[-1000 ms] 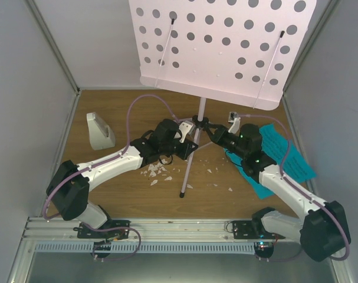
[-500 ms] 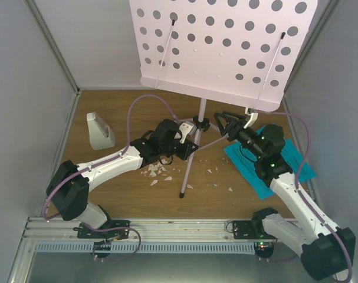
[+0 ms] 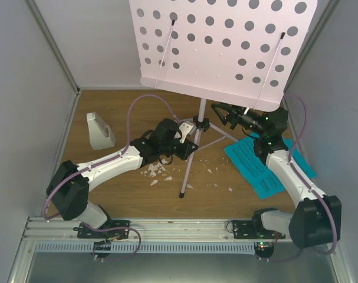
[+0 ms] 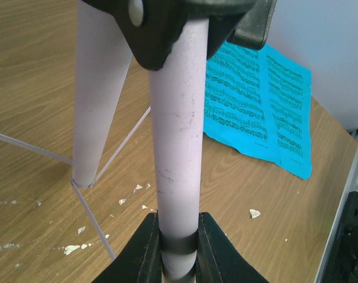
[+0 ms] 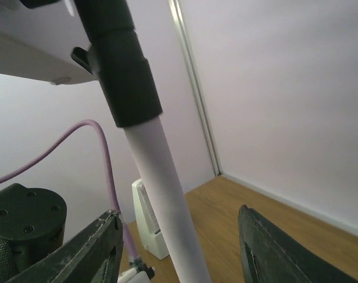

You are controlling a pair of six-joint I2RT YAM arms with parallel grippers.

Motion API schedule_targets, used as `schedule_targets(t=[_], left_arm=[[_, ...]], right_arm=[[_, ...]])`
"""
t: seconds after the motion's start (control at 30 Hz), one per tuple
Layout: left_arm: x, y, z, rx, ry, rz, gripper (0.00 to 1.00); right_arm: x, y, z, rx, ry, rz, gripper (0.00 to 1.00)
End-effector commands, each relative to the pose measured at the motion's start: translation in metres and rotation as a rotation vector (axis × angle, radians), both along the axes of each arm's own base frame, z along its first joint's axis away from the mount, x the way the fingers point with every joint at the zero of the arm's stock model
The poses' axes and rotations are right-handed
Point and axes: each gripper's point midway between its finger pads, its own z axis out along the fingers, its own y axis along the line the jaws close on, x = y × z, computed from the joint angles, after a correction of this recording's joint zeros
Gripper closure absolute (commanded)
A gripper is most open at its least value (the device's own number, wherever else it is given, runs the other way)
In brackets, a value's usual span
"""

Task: Pack up the instrument practice props

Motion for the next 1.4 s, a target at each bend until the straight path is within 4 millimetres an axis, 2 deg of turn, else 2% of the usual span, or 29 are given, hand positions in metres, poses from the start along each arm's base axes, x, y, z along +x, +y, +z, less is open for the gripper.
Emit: schedule_targets(t=[0.0,0.3,0.57,0.8,1.03,1.17,1.27,1.37], left_arm=[[0.01,0.006,0.017,-0.013,-0.044,0.024,1.0],[0.009,0.007,0.013,-0.004,-0.04,0.024,1.0],[0.008,0.004,0.015,-0.009,-0.049,0.002,1.0],[0.008,0.004,0.013,-0.004,-0.046,-0.002,1.0],[0.009,0.001,0.012,-0.01,-0.044,-0.01,1.0],[0.01,0.001,0.014,-0.014,-0.046,0.0,1.0],[0.012,0.004,0.029,-0.045,-0.078,0.025,1.0],[0.011,0.008,0.059,-0.117,-0.144,0.042,1.0]], right_arm=[[-0.004,0.006,0.019,-0.051,-0.19,0.068,0.47],[-0.003,0.018,0.028,-0.078,-0.251,0.167,0.51],[0.006,0.036,0.026,-0.087,-0.25,0.228,0.57],[0.01,0.048,0.022,-0.095,-0.238,0.278,0.7],[0.013,0.054,0.018,-0.109,-0.241,0.28,0.71],[0.013,0.056,0.019,-0.114,-0.247,0.284,0.84],[0.008,0.059,0.022,-0.116,-0.259,0.291,0.94],[0.003,0.061,0.027,-0.115,-0.27,0.294,0.99]])
